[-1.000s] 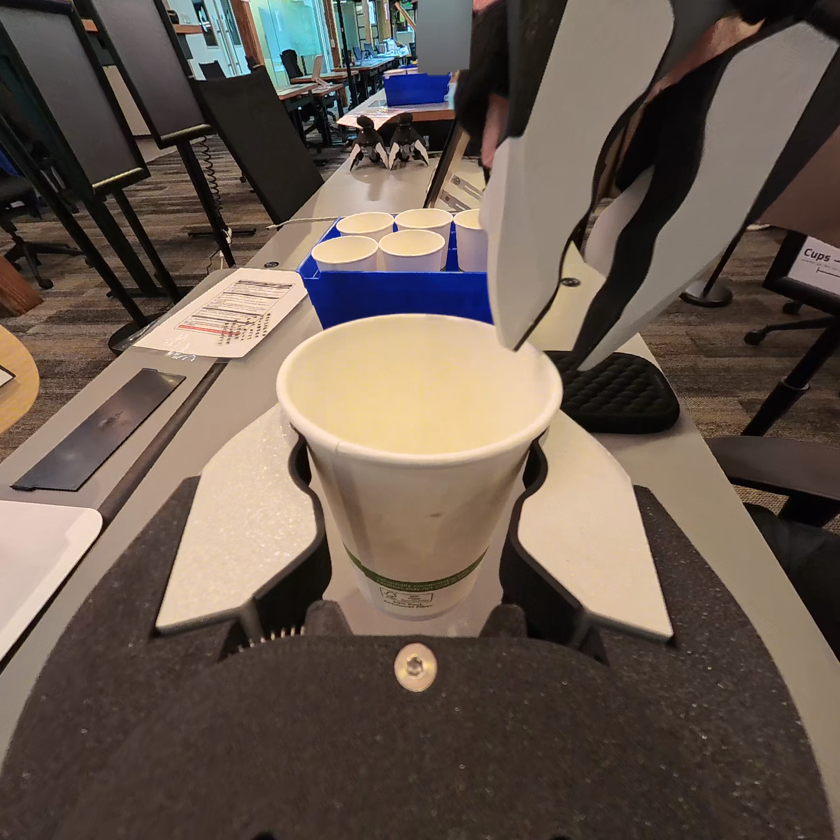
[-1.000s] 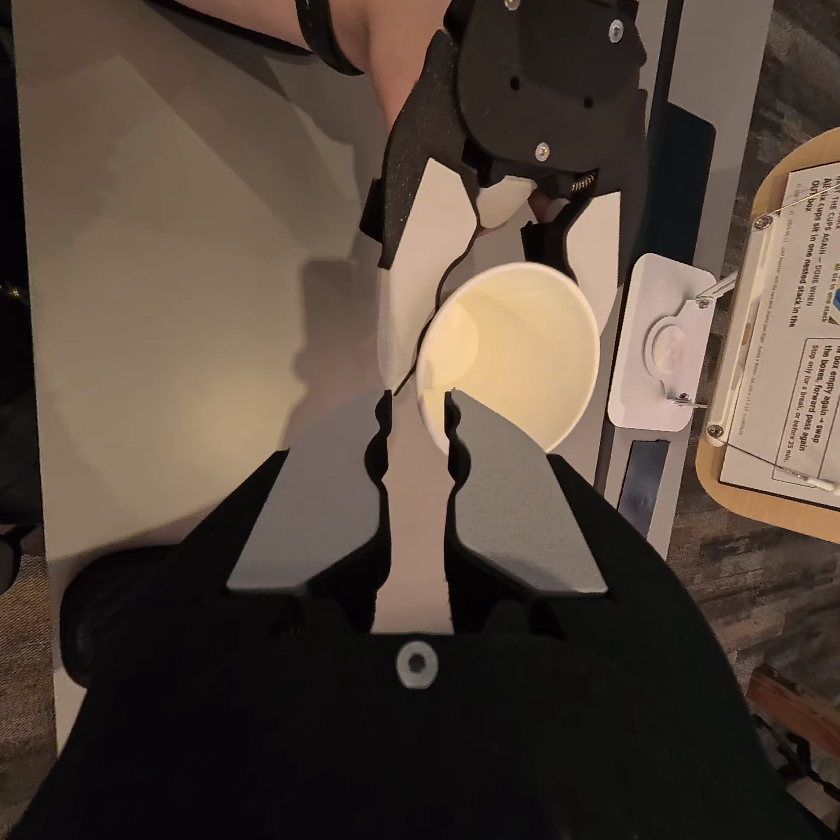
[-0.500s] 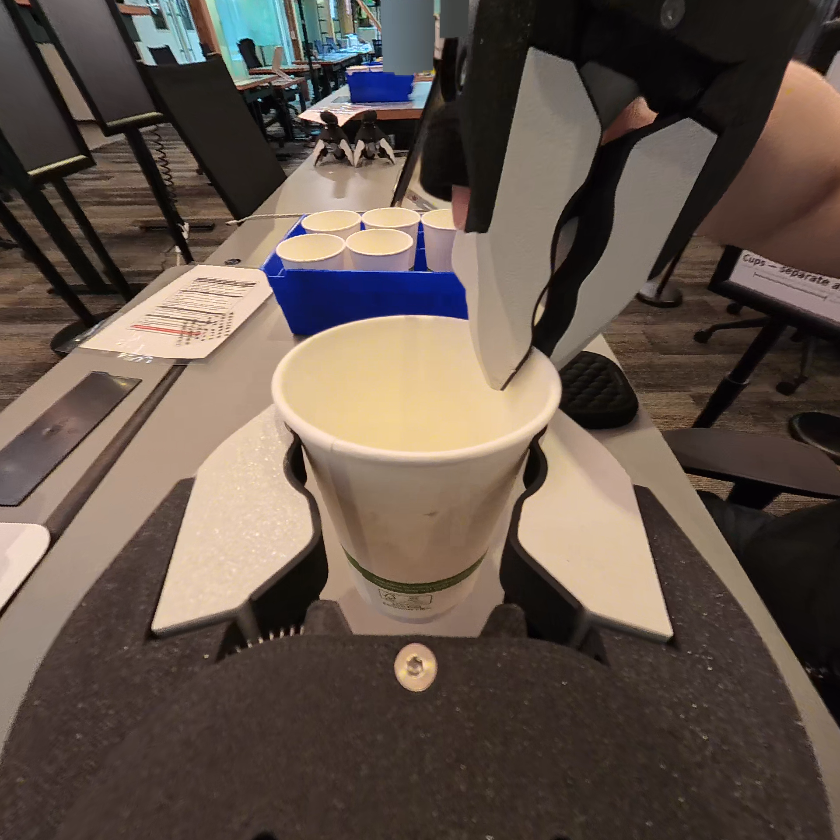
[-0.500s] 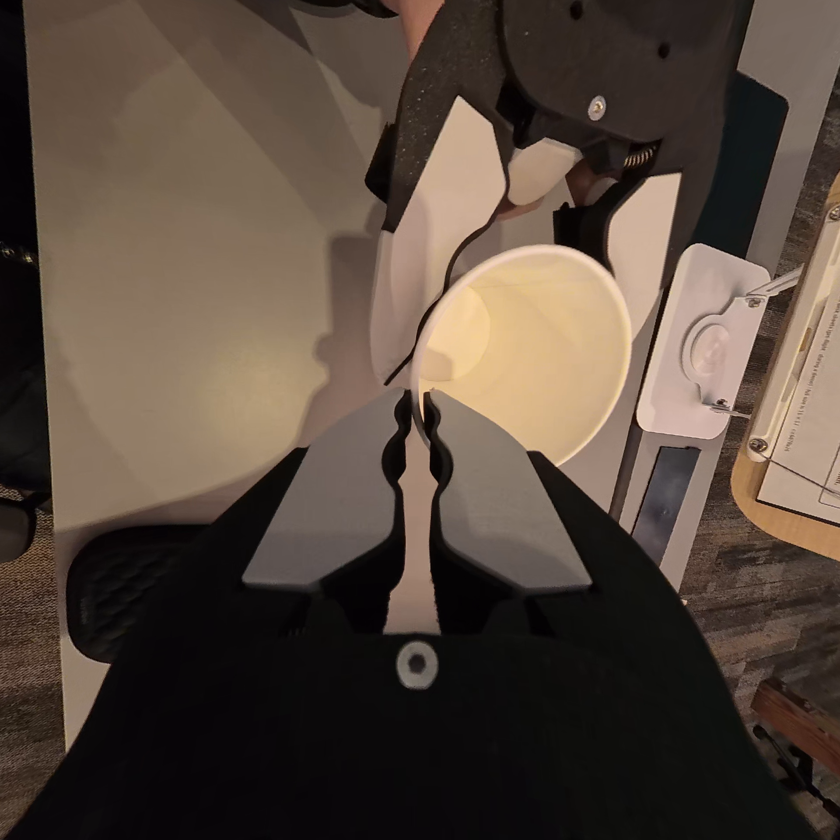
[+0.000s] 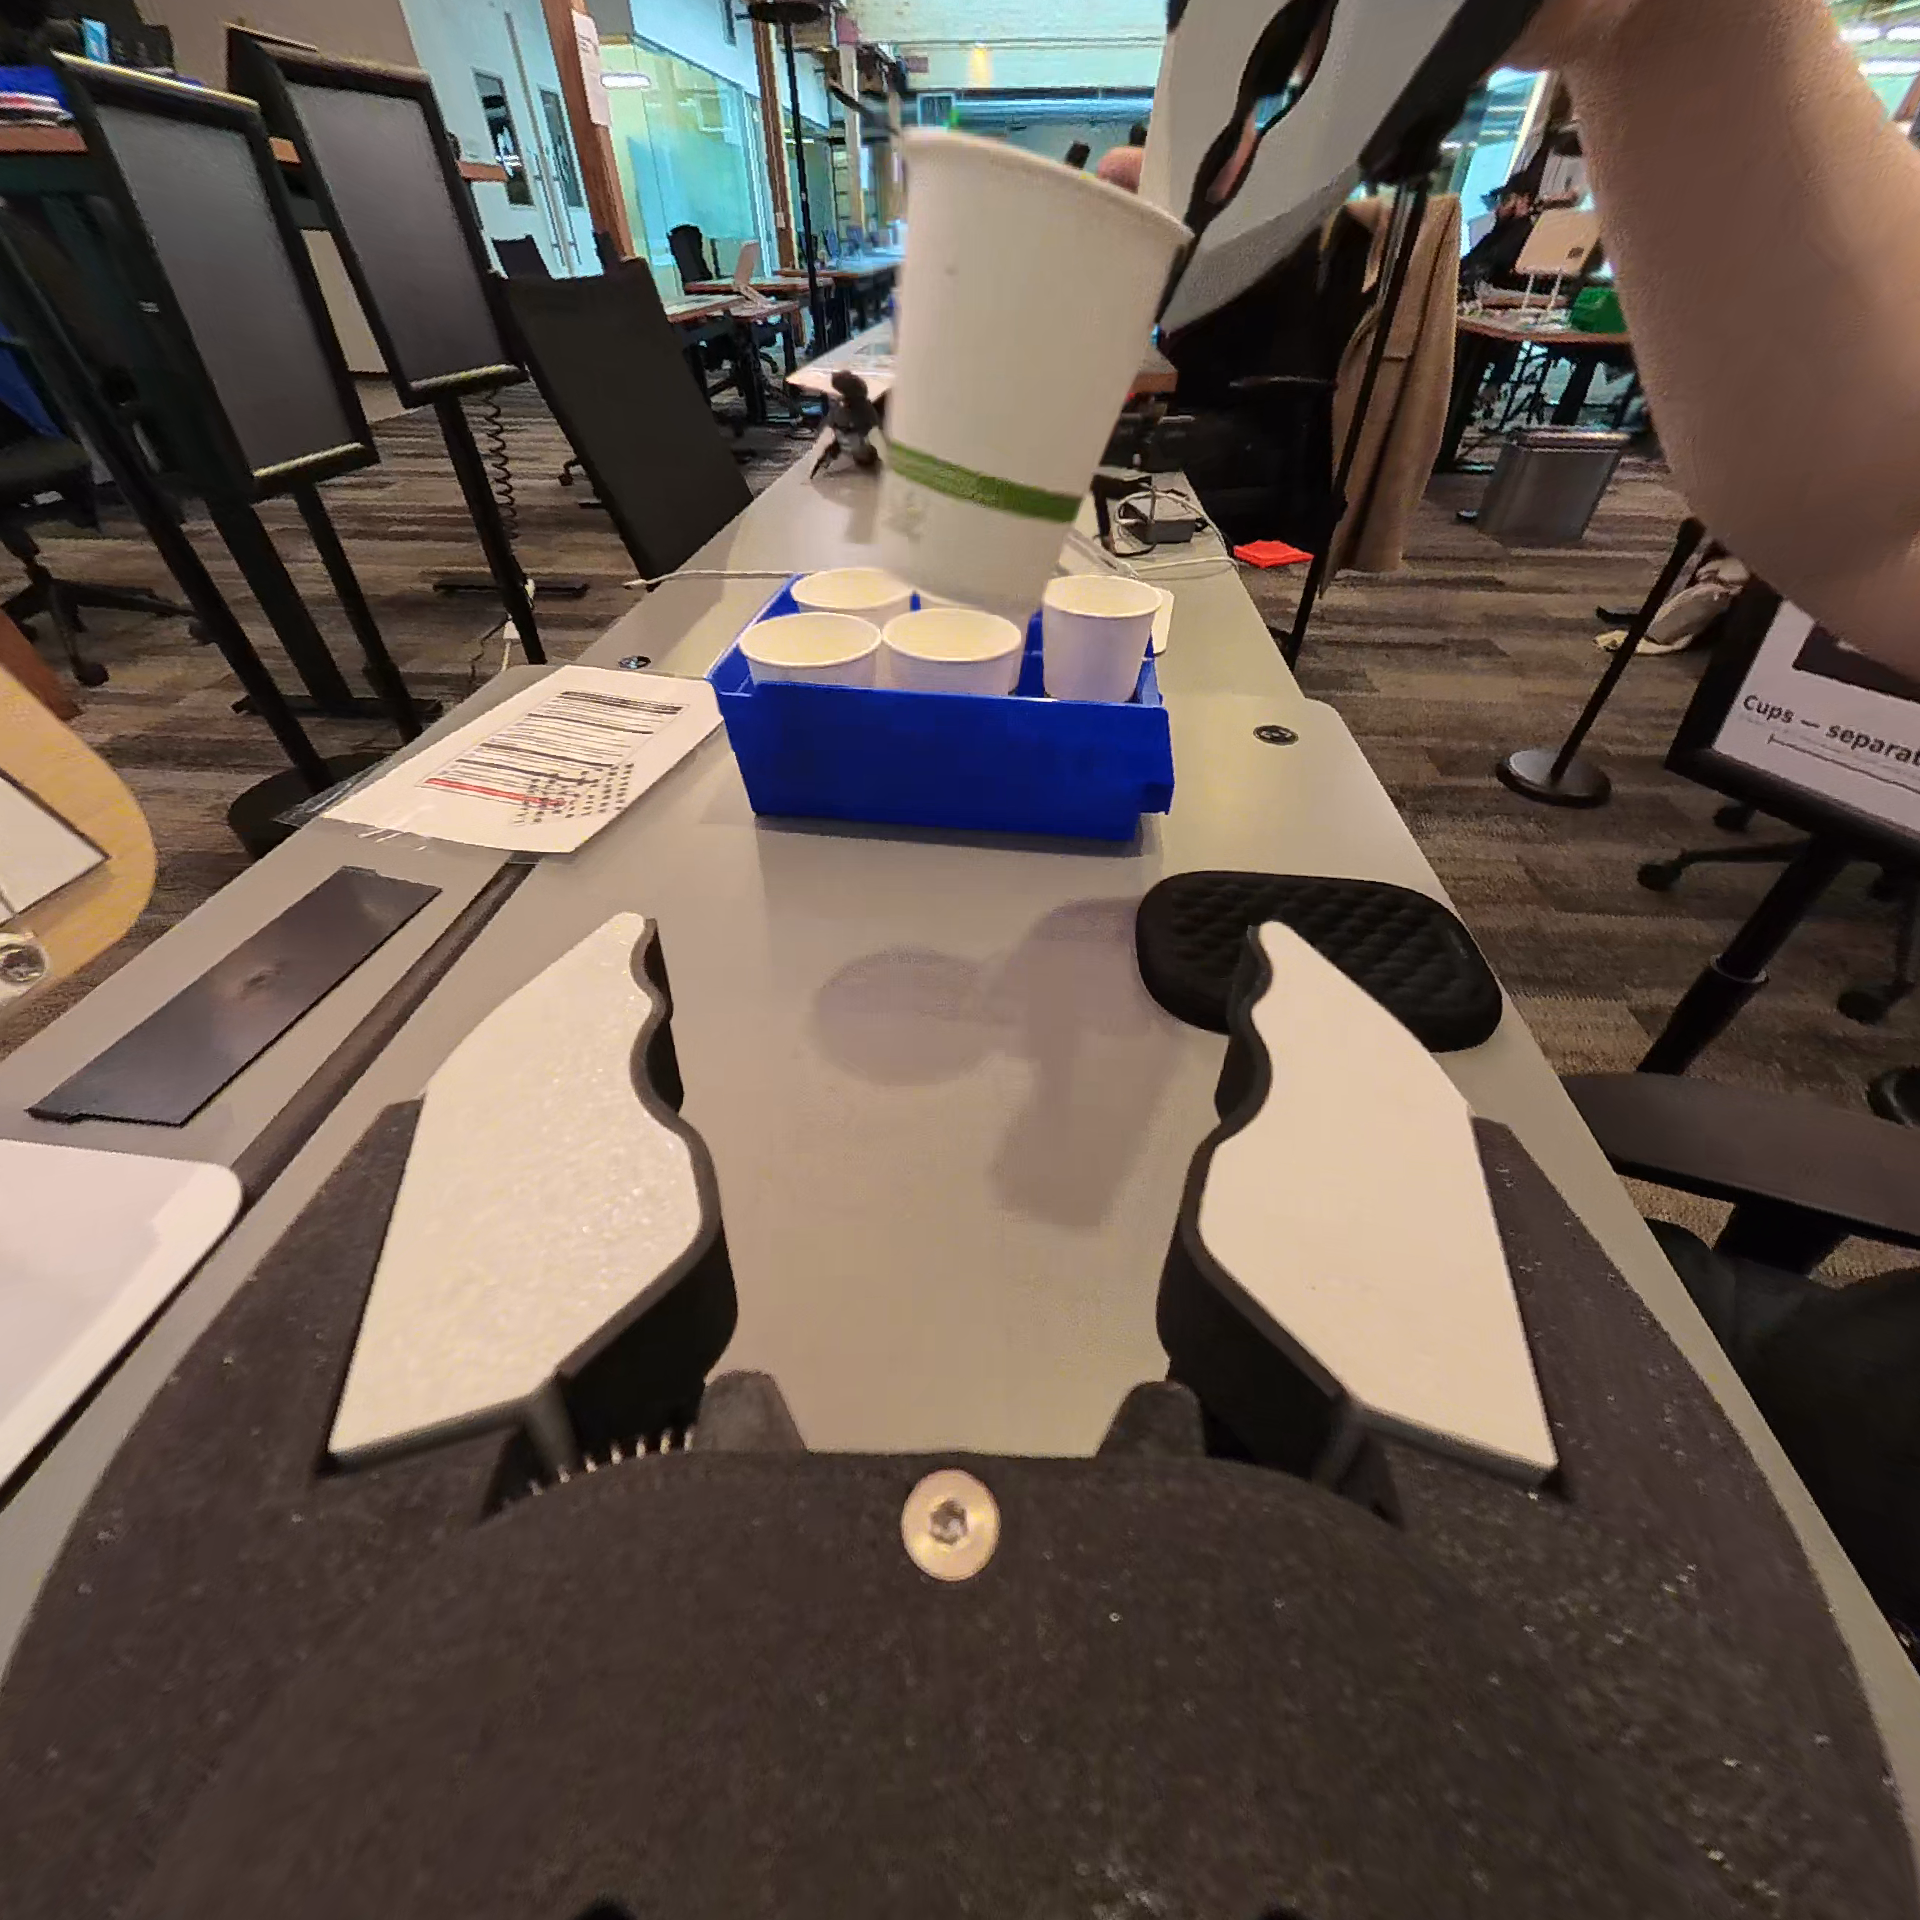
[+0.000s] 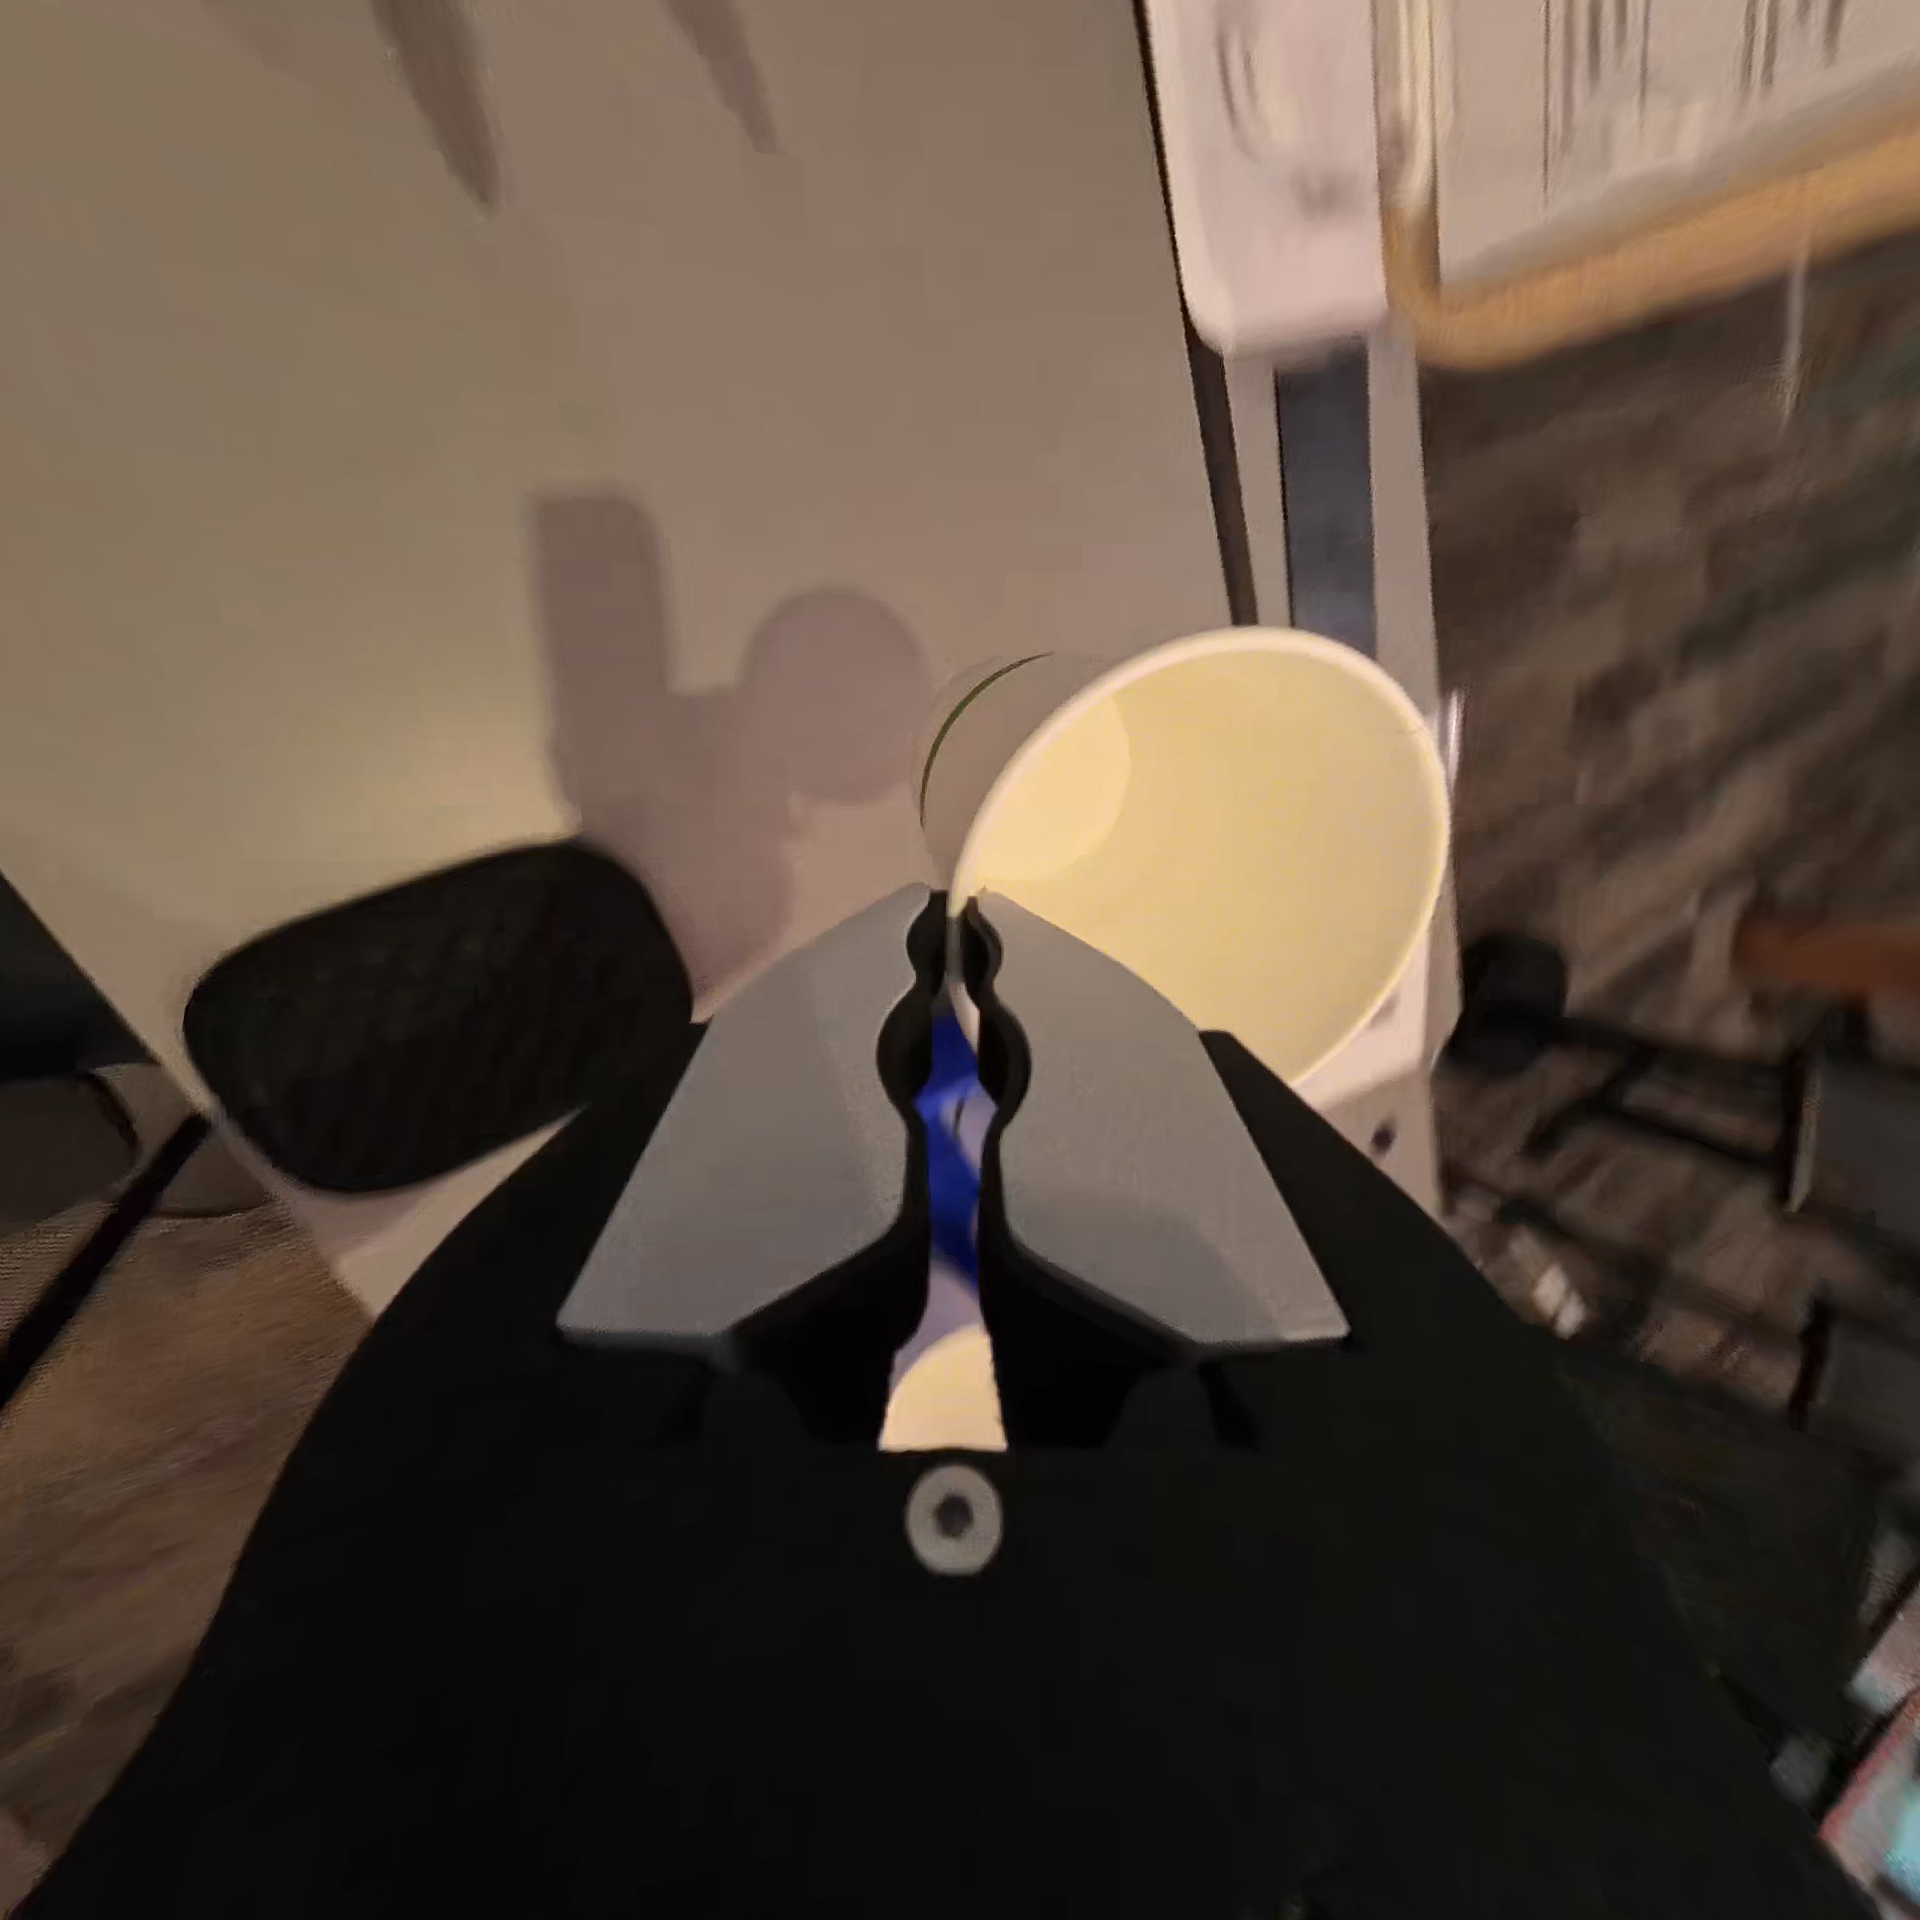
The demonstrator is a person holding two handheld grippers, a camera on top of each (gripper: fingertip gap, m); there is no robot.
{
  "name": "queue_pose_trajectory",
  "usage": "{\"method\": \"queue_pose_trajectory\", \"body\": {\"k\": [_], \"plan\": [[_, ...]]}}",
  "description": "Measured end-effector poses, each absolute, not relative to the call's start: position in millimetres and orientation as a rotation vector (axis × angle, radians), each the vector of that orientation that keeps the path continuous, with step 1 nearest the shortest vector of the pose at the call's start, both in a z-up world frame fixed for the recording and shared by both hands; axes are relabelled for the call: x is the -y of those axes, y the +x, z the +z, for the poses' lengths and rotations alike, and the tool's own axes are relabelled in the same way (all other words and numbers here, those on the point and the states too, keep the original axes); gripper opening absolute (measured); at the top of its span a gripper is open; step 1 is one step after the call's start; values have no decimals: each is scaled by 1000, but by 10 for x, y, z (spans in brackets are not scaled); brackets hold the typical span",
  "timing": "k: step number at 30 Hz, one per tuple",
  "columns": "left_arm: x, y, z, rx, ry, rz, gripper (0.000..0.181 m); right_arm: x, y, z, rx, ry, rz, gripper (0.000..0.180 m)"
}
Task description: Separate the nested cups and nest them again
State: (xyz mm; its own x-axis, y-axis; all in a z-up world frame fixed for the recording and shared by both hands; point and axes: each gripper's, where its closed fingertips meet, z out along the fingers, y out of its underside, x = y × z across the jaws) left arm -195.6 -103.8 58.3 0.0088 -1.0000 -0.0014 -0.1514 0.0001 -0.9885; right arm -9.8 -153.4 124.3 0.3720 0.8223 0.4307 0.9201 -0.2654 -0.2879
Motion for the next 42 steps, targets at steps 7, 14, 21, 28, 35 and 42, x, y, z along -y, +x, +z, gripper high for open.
{"method": "queue_pose_trajectory", "body": {"k": [7, 14, 21, 28, 35, 42], "plan": [[1015, -1968, 569, -1324, -1328, -1117, 103, 1948, 1309, 902, 1099, -2460, -242, 2], [1015, -1945, 517, -1335, -1342, -1114, 103, 2170, 1677, 313, 1009, -2579, -198, 2], [1019, -1944, 504, -1337, -1345, -1122, 102, 2166, 1773, -78, 1003, -2598, -216, 2], [1027, -1925, 452, -1354, -1355, -1111, 102, 2143, 1798, -366, 1041, -2644, -203, 2], [1018, -1939, 462, -1349, -1354, -1112, 101, 2140, 1789, -539, 1082, -2691, -206, 2], [1030, -1932, 442, -1361, -1356, -1107, 101, 2147, 1777, -634, 1101, -2716, -212, 2]]}}
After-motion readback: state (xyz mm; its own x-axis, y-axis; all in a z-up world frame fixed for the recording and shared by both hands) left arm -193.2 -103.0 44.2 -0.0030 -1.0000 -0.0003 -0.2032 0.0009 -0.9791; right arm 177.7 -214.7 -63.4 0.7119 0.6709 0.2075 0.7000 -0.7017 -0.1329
